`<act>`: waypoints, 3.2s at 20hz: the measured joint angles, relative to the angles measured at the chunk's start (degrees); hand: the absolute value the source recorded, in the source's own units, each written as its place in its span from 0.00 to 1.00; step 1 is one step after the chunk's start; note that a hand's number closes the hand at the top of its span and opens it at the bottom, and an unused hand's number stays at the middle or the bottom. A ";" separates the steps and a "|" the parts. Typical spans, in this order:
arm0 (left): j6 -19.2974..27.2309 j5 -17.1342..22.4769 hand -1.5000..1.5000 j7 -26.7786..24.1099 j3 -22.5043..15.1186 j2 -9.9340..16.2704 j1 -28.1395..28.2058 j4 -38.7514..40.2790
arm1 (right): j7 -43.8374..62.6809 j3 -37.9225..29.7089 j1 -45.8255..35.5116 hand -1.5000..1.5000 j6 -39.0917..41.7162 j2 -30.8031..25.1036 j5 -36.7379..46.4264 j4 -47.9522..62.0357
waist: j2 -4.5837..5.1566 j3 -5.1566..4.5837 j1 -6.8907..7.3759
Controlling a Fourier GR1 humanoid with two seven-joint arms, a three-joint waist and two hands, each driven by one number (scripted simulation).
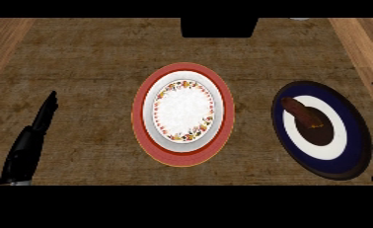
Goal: Pick the sweet potato from the plate and place it in the plate
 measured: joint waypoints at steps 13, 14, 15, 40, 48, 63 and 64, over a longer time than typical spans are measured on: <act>-2.10 -1.00 0.50 1.03 1.70 -0.43 -1.34 0.01 | 11.36 8.91 -12.35 0.00 1.93 -4.51 16.64 6.85 | 0.06 0.02 0.63; -2.24 -1.04 0.50 0.98 1.90 -0.44 -0.86 -0.35 | 11.08 9.71 -12.82 0.00 2.45 -4.71 18.00 7.71 | 0.05 0.02 0.65; -1.81 -1.51 0.50 0.53 1.70 -1.09 -0.63 -0.12 | 11.17 10.91 -13.36 0.00 2.13 -4.23 19.78 8.41 | 0.05 0.02 0.65; -5.75 -6.02 0.50 -0.28 5.67 -5.26 -0.38 0.06 | -4.10 20.62 -29.53 0.00 -0.96 3.96 50.03 39.28 | 0.05 0.05 0.46; -7.63 -6.89 0.50 0.55 7.81 -6.04 -0.49 -1.42 | -6.21 19.63 -29.64 0.00 -4.04 6.90 54.65 43.78 | 0.00 0.05 0.30; -8.86 -9.80 0.50 0.85 8.14 -8.18 -2.41 -0.74 | -13.82 18.06 -40.47 1.00 -12.11 10.33 61.02 57.19 | 0.51 0.12 1.97; -9.26 -9.69 0.50 0.53 8.00 -8.09 -2.82 -0.51 | -13.37 18.53 -42.44 1.00 -12.99 10.36 62.01 57.76 | 0.82 0.15 2.73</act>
